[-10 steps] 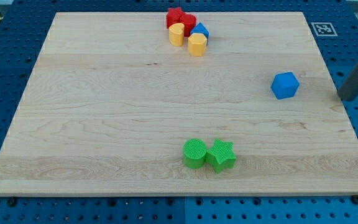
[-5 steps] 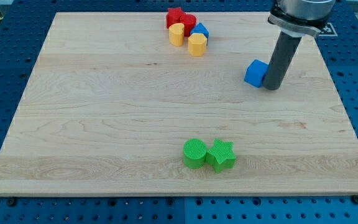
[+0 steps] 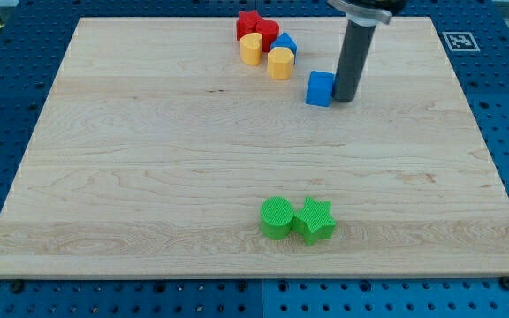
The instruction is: Slide the blue cube closer to a group of blocks
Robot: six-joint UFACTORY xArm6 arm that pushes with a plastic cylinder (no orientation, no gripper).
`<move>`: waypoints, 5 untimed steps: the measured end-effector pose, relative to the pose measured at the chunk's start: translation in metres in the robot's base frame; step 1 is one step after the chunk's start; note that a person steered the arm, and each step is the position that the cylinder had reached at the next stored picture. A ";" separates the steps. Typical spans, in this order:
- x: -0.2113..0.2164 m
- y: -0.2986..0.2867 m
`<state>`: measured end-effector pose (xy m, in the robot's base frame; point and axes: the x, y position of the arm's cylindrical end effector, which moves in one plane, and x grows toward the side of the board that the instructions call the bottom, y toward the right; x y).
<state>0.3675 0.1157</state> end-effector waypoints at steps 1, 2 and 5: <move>-0.013 -0.017; -0.014 -0.028; -0.006 -0.082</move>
<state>0.3612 0.0339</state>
